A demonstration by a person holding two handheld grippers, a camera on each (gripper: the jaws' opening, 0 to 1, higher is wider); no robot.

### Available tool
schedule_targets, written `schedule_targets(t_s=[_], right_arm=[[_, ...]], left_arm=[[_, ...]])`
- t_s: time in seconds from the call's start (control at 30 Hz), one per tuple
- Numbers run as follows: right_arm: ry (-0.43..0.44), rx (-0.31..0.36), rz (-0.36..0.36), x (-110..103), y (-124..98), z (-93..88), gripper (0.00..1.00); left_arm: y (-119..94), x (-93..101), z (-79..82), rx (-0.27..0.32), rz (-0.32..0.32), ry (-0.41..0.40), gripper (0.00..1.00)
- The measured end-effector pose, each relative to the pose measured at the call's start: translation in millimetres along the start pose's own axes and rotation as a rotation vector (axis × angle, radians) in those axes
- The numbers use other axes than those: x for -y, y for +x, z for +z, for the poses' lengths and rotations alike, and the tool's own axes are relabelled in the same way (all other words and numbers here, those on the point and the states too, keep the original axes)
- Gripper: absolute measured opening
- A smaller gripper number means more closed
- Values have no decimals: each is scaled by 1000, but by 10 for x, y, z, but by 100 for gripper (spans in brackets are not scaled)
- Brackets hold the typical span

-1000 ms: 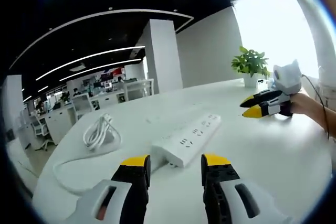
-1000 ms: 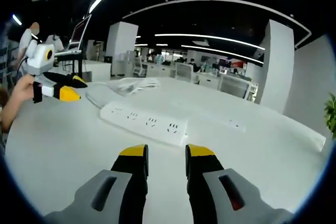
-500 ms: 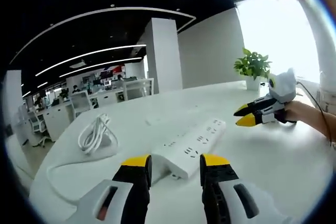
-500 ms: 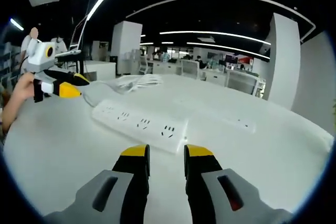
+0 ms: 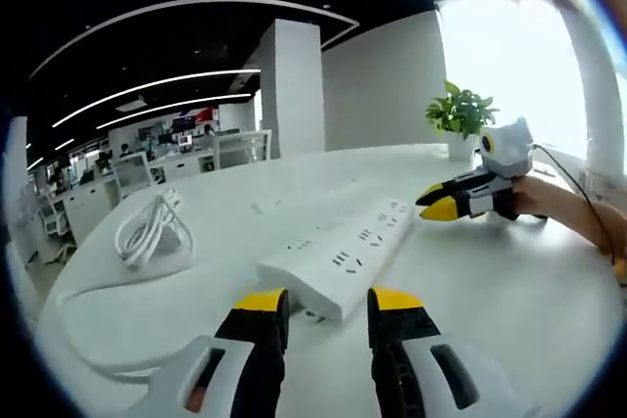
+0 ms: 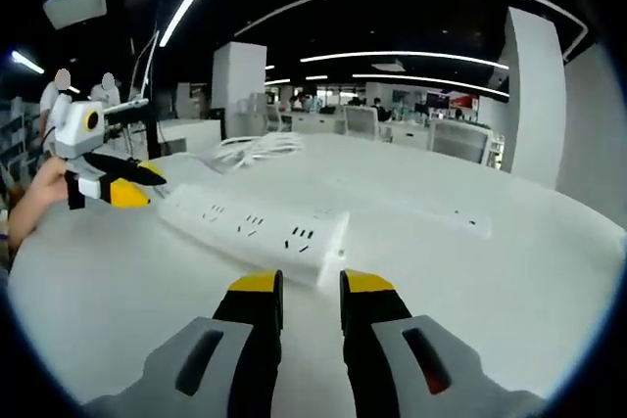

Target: Straighten the power strip on the desk, plug the charger into it

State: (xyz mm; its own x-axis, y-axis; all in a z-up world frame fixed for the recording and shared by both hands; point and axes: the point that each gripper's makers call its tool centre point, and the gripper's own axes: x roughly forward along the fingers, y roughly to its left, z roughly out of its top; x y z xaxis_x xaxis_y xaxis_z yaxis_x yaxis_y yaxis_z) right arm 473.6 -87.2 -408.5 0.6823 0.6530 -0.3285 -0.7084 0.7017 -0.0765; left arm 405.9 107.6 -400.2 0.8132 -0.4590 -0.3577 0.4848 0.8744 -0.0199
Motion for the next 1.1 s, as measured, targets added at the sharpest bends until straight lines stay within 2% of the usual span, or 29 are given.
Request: schedule_targets(t_s=[0.3, 0.67, 1.1], right_arm=[[26, 18, 40, -36, 76, -5, 20], [19, 25, 54, -59, 98, -2, 19], [4, 29, 51, -79, 133, 4, 20]], left_arm=[[90, 65, -112, -23, -35, -4, 32], [122, 101, -130, -17, -53, -12, 31], [161, 72, -153, -18, -43, -13, 31]])
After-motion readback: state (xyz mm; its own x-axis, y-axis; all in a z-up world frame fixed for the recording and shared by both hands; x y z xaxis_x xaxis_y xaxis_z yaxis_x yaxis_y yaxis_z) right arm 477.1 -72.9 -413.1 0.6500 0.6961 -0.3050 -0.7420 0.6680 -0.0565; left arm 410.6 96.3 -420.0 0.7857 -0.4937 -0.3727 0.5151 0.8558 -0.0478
